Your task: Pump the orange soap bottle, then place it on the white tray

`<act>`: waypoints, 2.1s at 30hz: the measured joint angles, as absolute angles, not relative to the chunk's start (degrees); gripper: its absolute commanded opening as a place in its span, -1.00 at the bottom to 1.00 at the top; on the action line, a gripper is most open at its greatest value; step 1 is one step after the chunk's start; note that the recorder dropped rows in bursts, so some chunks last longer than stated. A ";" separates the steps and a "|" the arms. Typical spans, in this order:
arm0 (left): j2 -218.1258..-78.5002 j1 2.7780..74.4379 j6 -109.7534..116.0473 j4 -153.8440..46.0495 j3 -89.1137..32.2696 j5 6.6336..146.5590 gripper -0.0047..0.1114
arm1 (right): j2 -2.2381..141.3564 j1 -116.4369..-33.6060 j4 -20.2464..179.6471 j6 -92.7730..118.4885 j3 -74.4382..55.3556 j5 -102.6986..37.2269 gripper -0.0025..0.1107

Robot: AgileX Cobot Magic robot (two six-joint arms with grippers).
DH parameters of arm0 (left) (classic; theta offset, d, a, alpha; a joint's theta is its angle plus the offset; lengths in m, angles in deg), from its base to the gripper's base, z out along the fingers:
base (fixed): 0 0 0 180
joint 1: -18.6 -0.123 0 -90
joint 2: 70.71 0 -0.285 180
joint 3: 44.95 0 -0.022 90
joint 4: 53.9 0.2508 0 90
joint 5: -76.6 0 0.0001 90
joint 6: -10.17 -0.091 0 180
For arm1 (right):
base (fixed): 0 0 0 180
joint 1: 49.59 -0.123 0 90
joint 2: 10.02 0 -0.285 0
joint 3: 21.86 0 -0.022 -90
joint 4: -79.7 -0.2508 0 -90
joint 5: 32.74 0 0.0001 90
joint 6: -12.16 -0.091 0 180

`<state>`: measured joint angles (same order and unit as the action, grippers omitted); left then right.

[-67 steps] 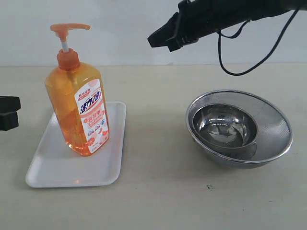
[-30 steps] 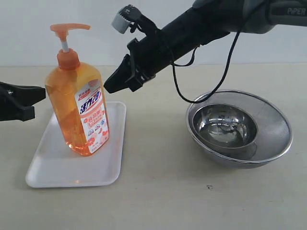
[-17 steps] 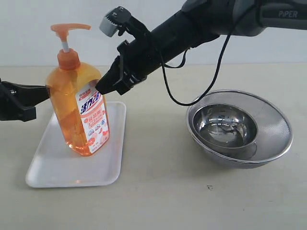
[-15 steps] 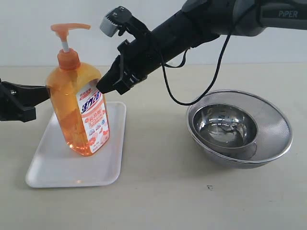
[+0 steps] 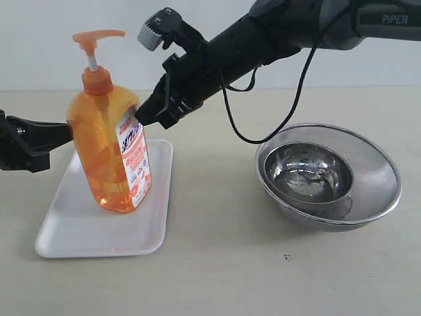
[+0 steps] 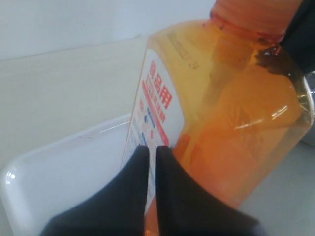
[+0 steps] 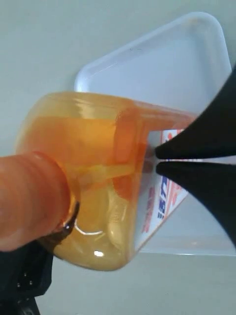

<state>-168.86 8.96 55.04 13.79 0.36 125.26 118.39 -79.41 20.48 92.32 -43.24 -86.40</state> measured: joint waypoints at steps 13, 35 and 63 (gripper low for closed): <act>-168.86 8.96 57.68 16.62 0.36 126.49 -0.84 | 118.39 -79.41 20.76 92.32 -43.24 -85.57 -0.96; -168.86 8.96 59.01 18.64 0.32 128.75 -0.84 | 118.39 -79.41 21.16 92.20 -43.24 -84.75 -0.96; -168.16 8.96 58.98 16.32 0.32 121.28 -0.84 | 113.63 -79.41 34.16 86.44 -43.24 -82.78 -0.96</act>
